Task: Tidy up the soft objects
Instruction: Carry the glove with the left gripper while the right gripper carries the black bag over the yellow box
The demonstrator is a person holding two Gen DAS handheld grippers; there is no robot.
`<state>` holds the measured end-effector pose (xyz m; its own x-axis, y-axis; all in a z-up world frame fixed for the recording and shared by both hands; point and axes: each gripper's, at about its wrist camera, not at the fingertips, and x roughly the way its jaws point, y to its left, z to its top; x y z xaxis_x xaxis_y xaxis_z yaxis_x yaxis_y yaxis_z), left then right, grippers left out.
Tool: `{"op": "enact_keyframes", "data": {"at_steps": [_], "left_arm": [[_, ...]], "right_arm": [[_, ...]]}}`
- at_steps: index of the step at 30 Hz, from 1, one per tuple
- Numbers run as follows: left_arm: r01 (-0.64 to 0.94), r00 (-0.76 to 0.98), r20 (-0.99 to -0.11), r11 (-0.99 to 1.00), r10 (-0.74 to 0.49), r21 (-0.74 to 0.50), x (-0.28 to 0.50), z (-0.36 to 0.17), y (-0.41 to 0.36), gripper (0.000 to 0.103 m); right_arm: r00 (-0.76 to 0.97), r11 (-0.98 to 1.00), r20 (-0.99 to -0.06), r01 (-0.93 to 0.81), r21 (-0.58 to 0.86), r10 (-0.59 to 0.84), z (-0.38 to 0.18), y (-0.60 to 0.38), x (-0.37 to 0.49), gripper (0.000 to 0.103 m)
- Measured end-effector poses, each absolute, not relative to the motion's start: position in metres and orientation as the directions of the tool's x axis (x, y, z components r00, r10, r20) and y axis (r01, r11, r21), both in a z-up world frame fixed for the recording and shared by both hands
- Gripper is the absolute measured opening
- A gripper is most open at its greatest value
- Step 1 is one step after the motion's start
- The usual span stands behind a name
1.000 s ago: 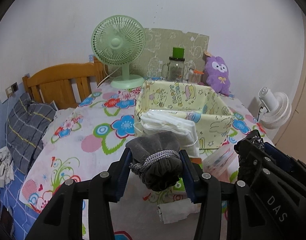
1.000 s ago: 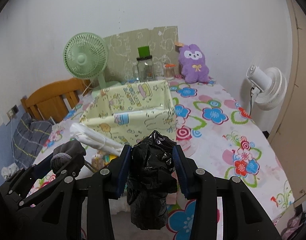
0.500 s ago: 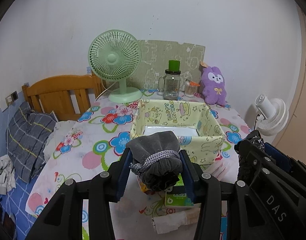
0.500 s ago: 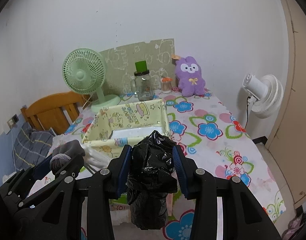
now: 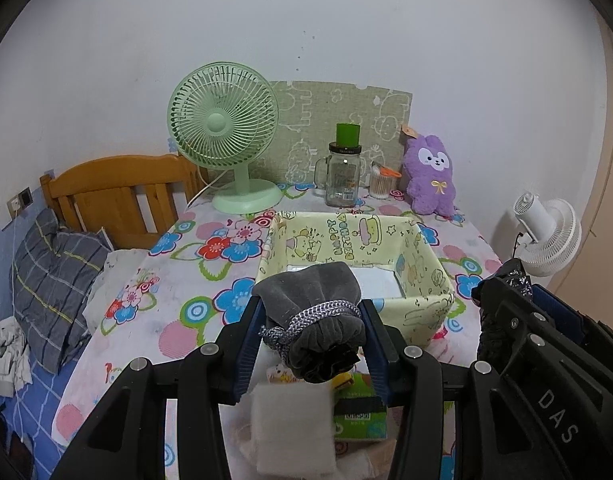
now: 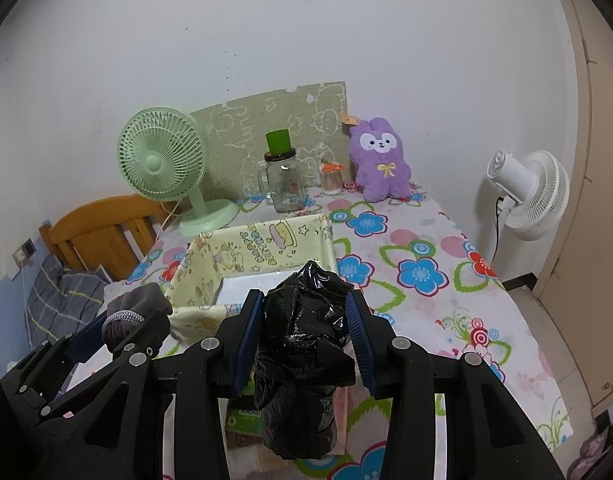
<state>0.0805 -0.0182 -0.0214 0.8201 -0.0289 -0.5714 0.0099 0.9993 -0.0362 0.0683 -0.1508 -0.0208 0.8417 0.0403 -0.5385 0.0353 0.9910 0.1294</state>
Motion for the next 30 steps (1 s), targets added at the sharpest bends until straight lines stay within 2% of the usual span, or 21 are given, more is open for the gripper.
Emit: {"op": "enact_keyframes", "data": {"at_steps": [30], "left_arm": [[0.021,0.821,-0.569,0.999,-0.034,-0.029,0.143,-0.020,-0.025,0.048]], "right_arm": [[0.845,0.991,-0.531,0.011,0.131,0.061,-0.014,-0.147,0.132,0.046]]}}
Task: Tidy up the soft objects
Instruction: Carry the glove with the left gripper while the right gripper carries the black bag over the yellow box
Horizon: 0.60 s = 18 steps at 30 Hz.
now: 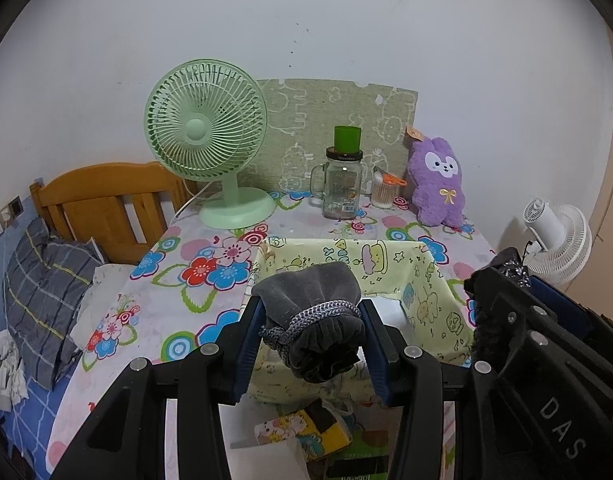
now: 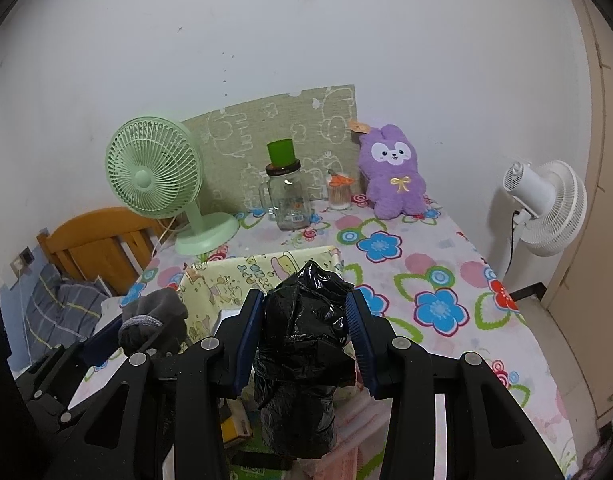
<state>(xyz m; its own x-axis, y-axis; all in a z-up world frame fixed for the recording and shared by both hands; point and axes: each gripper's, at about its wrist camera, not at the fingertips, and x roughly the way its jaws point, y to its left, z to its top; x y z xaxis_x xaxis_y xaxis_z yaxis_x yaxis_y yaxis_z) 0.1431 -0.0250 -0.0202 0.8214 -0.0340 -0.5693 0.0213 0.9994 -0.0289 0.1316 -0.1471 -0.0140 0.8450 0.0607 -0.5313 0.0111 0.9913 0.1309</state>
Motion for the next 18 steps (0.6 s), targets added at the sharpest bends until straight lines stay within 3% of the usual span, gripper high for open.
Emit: {"op": "enact_keyframes", "data": {"at_steps": [18], "left_arm": [[0.020,0.819,-0.573,1.000,-0.017,-0.001,0.179,-0.026,-0.028,0.048]], "right_arm": [[0.838,0.989,-0.535,-0.038,0.140,0.108,-0.020,-0.136,0.171,0.046]]}}
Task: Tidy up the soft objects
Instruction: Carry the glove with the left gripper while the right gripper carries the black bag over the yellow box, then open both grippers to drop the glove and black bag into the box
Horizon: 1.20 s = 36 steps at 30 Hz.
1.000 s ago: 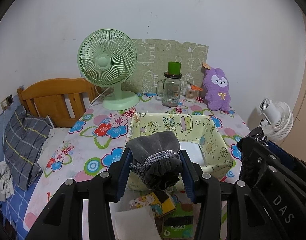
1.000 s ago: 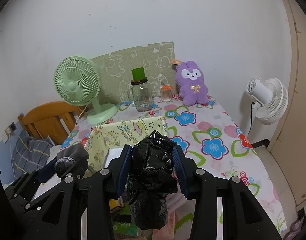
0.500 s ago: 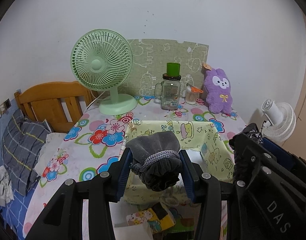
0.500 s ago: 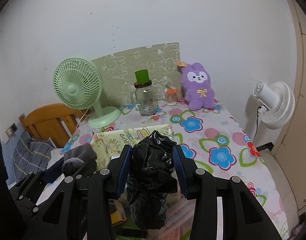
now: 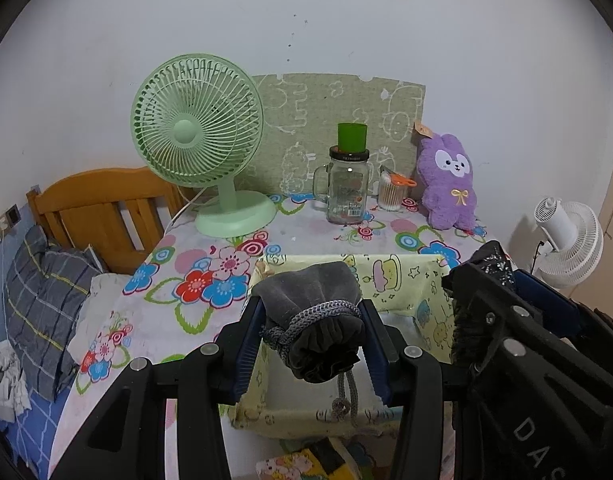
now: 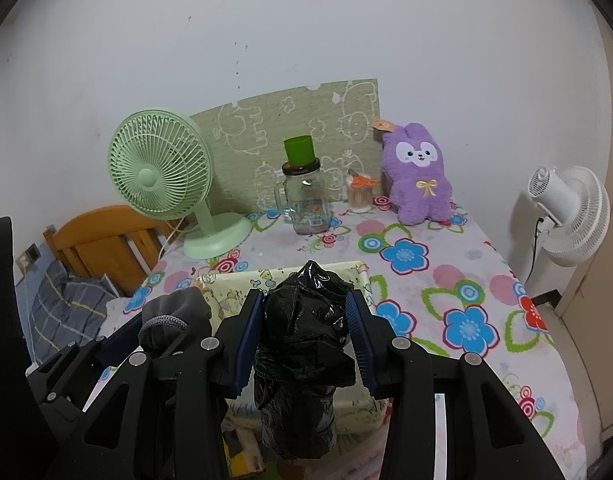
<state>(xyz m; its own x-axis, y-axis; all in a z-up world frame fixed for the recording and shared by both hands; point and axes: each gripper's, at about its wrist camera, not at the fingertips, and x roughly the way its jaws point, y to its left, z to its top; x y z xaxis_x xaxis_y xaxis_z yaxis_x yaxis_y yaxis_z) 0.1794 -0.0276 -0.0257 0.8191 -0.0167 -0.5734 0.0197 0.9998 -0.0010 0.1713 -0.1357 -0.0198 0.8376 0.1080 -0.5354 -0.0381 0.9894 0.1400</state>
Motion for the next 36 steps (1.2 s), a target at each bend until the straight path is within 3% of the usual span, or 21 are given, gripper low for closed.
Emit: {"op": "enact_keyframes", "data": {"at_steps": [17,18,21,36], "left_arm": [[0.063,0.781,-0.621,0.997,-0.072,-0.037,0.232,-0.044,-0.028,0.051],[0.060,0.775,-0.627,0.997,-0.072,-0.040,0.234,-0.047,-0.027,0.054],[0.043,0.776,-0.629,0.998,-0.055,-0.035,0.238,-0.052,-0.026,0.080],[0.053,0.746,-0.661,0.997,-0.082,-0.063,0.251,-0.067,-0.021,0.086]], "right_arm": [[0.821,0.991,-0.558,-0.058,0.124,0.118,-0.036,-0.132,0.223,0.046],[0.819,0.991,-0.562,-0.058,0.121,0.117,-0.037,-0.131,0.225,0.046],[0.808,0.990,-0.577,-0.059,0.126,0.122,-0.044,-0.131,0.233,0.046],[0.787,0.983,-0.590,-0.117,0.142,0.179,-0.062,-0.125,0.252,0.050]]}}
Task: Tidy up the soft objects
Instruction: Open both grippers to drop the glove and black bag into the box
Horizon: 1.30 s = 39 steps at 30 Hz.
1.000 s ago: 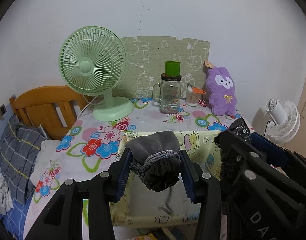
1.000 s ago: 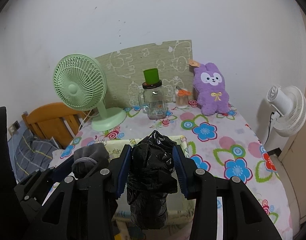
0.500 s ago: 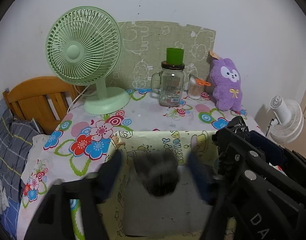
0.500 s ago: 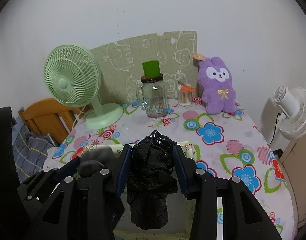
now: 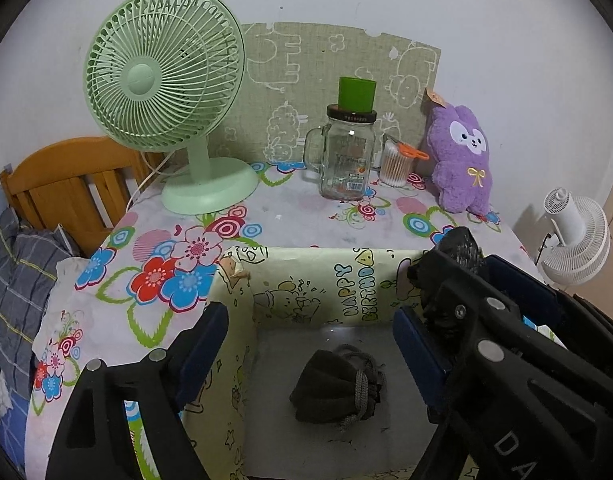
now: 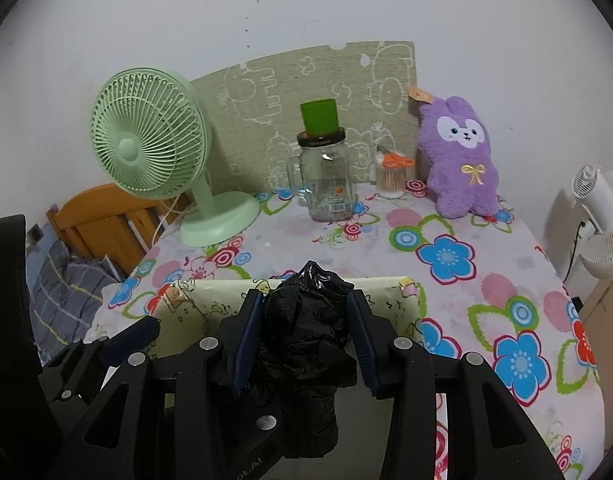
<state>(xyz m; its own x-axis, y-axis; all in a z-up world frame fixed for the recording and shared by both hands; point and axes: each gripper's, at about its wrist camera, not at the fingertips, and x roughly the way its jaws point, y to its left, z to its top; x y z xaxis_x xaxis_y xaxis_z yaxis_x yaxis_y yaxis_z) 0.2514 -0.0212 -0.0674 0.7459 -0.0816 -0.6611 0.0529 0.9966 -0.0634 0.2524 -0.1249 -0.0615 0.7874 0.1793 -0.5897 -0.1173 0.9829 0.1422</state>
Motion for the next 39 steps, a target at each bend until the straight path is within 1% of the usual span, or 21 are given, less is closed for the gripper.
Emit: {"op": "enact_keyframes", "data": {"at_steps": [1,2,3,4,7,11,23,34,39], "left_arm": [[0.055,0.748,-0.659,0.996,-0.085,-0.067,0.251,-0.067,-0.021,0.087],[0.055,0.749,-0.657,0.996,-0.087,-0.069,0.251,-0.067,-0.021,0.087],[0.056,0.751,-0.654,0.996,-0.089,-0.071,0.251,-0.066,-0.021,0.088],[0.058,0.753,-0.652,0.996,-0.091,-0.072,0.251,-0.066,-0.021,0.090],[0.063,0.756,-0.648,0.996,-0.094,-0.070,0.251,-0.065,-0.022,0.093],[0.086,0.749,-0.653,0.994,-0.108,-0.065,0.249,-0.063,-0.025,0.095],[0.098,0.794,-0.601,0.995,-0.085,-0.011,0.218,-0.039,-0.032,0.096],[0.129,0.818,-0.560,0.991,-0.132,-0.045,0.175,-0.026,-0.034,0.098],[0.137,0.828,-0.545,0.990,-0.134,-0.034,0.154,-0.022,-0.037,0.098]], "right_arm": [[0.789,0.983,-0.587,-0.118,0.143,0.181,-0.062,-0.125,0.253,0.054],[0.791,0.983,-0.585,-0.114,0.147,0.179,-0.062,-0.126,0.253,0.063],[0.794,0.984,-0.583,-0.104,0.147,0.172,-0.062,-0.127,0.253,0.069],[0.798,0.984,-0.579,-0.099,0.148,0.167,-0.062,-0.129,0.252,0.077],[0.800,0.985,-0.578,-0.093,0.146,0.161,-0.060,-0.130,0.252,0.083],[0.795,0.988,-0.591,-0.073,0.138,0.141,-0.059,-0.133,0.250,0.091],[0.816,0.988,-0.564,-0.053,0.142,0.125,-0.039,-0.139,0.223,0.092],[0.848,0.993,-0.523,-0.032,0.112,0.086,-0.018,-0.142,0.176,0.093],[0.859,0.992,-0.504,-0.031,0.120,0.088,-0.013,-0.145,0.153,0.093]]}}
